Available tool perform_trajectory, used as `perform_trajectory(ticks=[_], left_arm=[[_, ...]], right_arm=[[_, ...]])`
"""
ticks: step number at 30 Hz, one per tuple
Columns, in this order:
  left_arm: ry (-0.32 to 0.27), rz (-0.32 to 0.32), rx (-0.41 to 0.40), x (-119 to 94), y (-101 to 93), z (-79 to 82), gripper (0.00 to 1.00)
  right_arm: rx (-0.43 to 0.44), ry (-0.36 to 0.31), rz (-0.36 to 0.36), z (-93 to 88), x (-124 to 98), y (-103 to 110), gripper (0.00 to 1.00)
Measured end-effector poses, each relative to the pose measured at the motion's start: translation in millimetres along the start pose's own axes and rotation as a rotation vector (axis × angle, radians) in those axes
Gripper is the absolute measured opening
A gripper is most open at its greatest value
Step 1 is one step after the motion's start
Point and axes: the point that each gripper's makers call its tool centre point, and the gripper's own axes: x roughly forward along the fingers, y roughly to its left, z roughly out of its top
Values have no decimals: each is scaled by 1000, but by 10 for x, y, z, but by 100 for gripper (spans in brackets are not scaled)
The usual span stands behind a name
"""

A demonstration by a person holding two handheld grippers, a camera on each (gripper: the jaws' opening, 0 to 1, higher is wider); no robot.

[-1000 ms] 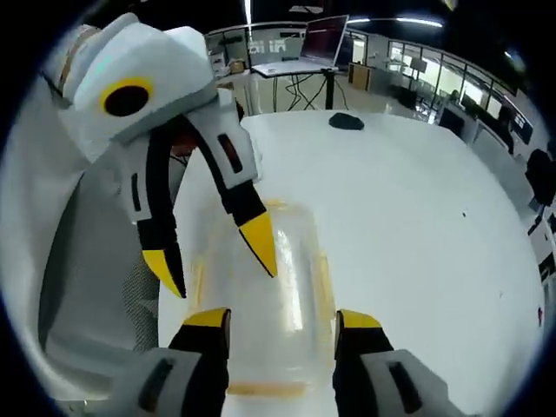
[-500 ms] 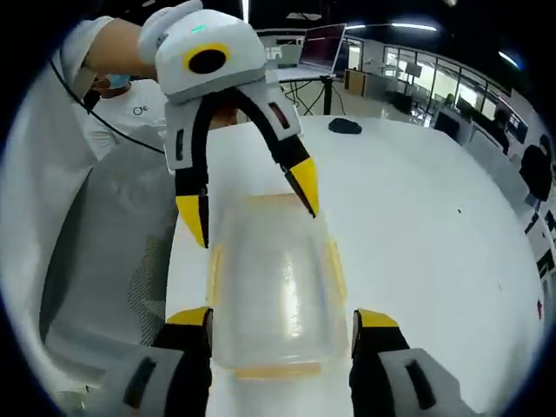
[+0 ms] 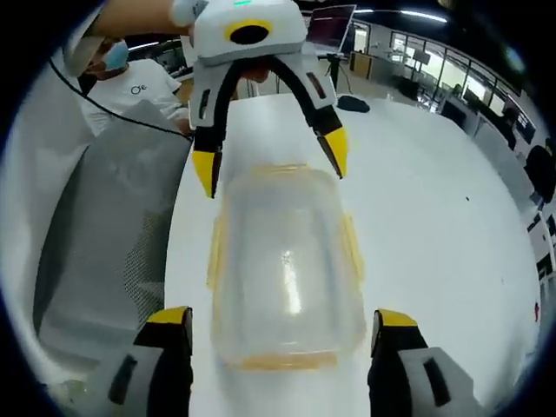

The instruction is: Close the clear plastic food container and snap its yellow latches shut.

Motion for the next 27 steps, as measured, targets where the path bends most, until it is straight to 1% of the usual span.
perform_trajectory(ticks=[3, 5, 6, 7, 8, 11, 16, 19, 27], left_arm=[[23, -7, 7, 63, -8, -3, 83], [62, -1, 40, 94, -6, -52, 76], [65, 15, 60, 100, 18, -50, 74], [61, 10, 53, 100, 11, -51, 74], [62, 12, 51, 90, 21, -56, 73], [57, 15, 44, 78, 31, -70, 73], [63, 19, 44, 51, 8, -110, 72], [63, 22, 36, 21, 7, -179, 73], [72, 34, 12, -139, -24, -453, 72]], right_arm=[[-21, 14, -12, 19, 56, -10, 83], [-36, 41, -24, -8, 95, -39, 78], [-58, 52, -51, -16, 96, -92, 78], [-43, 50, -29, -9, 102, -50, 77], [-45, 51, -26, -12, 88, -59, 77], [-49, 28, -26, -2, 85, -74, 76], [-59, 39, -21, 46, 112, -56, 76], [-68, 47, -16, 105, 151, -45, 76], [-97, 52, -3, 391, 312, -19, 76]])
